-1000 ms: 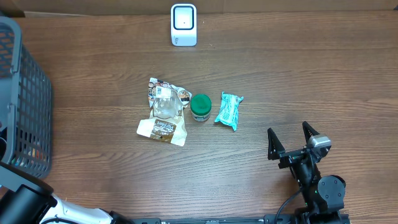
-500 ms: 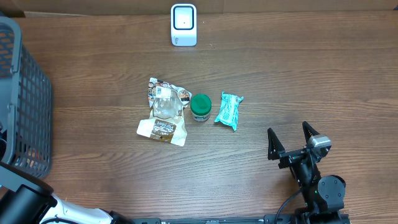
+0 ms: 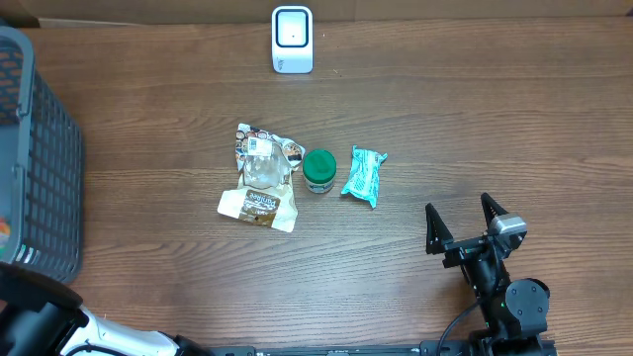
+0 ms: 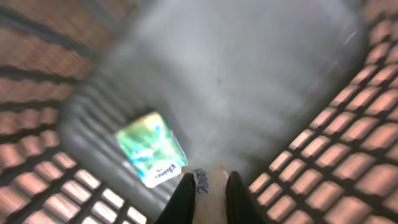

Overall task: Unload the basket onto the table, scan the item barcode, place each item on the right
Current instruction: 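Reach into the basket with the left gripper and grasp the orange packet, then carry the orange packet with the left gripper and drop it left of the pouch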

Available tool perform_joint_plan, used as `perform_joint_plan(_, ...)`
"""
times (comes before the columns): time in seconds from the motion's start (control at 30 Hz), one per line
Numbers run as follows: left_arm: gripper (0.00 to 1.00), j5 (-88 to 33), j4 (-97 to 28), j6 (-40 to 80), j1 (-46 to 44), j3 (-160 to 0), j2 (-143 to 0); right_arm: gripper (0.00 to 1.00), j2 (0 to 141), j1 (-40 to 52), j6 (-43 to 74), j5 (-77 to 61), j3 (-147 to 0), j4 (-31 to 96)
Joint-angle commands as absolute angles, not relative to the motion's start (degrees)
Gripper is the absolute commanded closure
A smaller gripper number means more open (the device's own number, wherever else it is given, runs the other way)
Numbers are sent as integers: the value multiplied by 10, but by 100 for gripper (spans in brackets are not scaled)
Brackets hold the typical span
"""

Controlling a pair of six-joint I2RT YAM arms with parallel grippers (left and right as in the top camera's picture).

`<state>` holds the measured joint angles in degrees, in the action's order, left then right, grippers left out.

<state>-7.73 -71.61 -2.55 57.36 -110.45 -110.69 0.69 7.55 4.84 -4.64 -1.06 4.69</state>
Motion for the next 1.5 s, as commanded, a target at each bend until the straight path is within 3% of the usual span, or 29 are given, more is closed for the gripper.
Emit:
perform_joint_plan(0.0,96,-81,-756,69,568,-1236,-1105,0,2,78,46,-48,-4,44)
perform_joint_plan(0.13,96,-186,-795,105,561,-1358,-1105,0,2,78,46,-48,-4,44)
perform_joint_plan(0.37,96,-570,-811,120,509,-1476,-1088,0,2,78,46,-48,-4,44)
perform_joint_plan(0.5,96,-594,-842,78,434,-1476,-1079,0,2,78,46,-48,-4,44)
perform_joint_plan(0.87,96,-239,-938,13,136,-1457,-1080,0,2,78,46,-48,-4,44)
perform_joint_plan(1.1,96,18,-925,98,16,-1341,-1080,0,2,78,46,-48,-4,44)
perform_joint_plan(1.47,96,45,-670,118,-38,-999,-1080,0,2,78,46,-48,-4,44)
